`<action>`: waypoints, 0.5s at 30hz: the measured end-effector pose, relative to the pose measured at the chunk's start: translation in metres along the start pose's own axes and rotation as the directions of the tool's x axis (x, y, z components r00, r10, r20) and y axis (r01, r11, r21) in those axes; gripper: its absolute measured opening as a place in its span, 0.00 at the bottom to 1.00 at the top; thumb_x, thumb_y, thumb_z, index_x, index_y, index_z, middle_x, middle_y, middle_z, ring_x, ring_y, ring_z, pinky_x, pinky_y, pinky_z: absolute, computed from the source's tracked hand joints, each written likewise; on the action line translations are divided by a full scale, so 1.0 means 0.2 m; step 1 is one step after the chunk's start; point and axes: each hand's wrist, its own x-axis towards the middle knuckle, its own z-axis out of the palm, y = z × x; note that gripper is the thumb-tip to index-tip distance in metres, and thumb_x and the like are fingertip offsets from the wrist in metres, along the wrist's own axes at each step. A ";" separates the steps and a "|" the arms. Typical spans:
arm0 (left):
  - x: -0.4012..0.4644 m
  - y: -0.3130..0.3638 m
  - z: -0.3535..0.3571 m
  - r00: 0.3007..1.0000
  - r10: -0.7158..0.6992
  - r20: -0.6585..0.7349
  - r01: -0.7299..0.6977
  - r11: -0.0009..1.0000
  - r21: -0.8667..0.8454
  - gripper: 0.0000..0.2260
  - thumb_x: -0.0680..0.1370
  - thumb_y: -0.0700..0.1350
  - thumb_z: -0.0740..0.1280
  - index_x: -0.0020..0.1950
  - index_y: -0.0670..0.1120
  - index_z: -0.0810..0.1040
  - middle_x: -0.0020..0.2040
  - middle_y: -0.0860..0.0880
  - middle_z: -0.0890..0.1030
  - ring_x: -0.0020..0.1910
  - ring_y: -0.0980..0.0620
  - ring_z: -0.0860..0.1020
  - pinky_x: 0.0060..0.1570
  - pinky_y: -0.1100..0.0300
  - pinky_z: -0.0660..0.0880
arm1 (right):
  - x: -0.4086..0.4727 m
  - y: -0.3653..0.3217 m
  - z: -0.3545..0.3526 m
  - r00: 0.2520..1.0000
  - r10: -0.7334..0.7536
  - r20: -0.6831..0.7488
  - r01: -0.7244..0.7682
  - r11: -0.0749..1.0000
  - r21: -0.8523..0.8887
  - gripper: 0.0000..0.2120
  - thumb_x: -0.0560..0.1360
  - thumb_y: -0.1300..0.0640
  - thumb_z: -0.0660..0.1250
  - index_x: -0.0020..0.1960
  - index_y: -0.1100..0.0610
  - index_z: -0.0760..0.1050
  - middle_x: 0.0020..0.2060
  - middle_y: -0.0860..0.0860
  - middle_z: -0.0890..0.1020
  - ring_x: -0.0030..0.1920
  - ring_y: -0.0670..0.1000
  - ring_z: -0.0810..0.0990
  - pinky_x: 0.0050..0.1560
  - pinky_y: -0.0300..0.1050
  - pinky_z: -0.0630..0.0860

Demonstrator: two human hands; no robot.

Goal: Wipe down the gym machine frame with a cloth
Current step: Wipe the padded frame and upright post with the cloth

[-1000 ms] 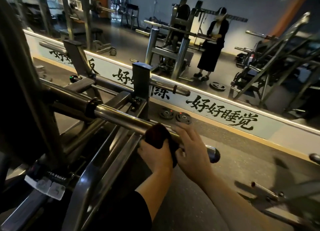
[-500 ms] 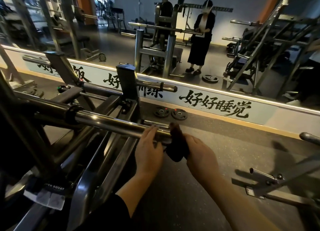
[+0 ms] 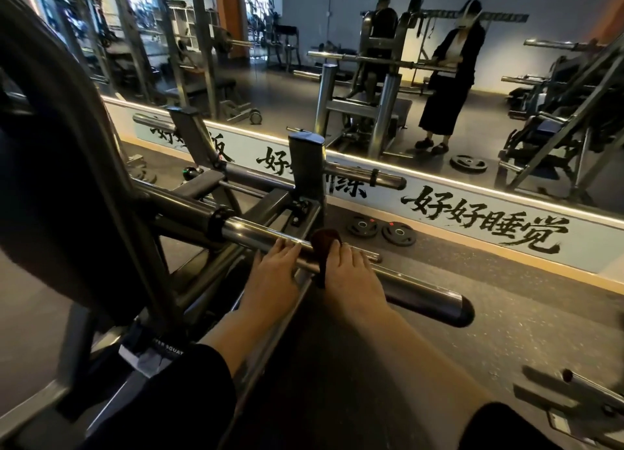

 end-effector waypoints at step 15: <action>0.12 -0.54 -0.17 0.945 -0.137 -0.298 0.135 0.990 -0.030 0.29 0.80 0.35 0.61 0.79 0.46 0.55 0.80 0.48 0.52 0.78 0.48 0.51 0.75 0.51 0.55 | 0.30 -0.28 0.03 0.981 -0.184 -0.066 0.191 0.975 0.117 0.30 0.78 0.54 0.66 0.76 0.57 0.57 0.73 0.55 0.66 0.74 0.53 0.64 0.75 0.50 0.59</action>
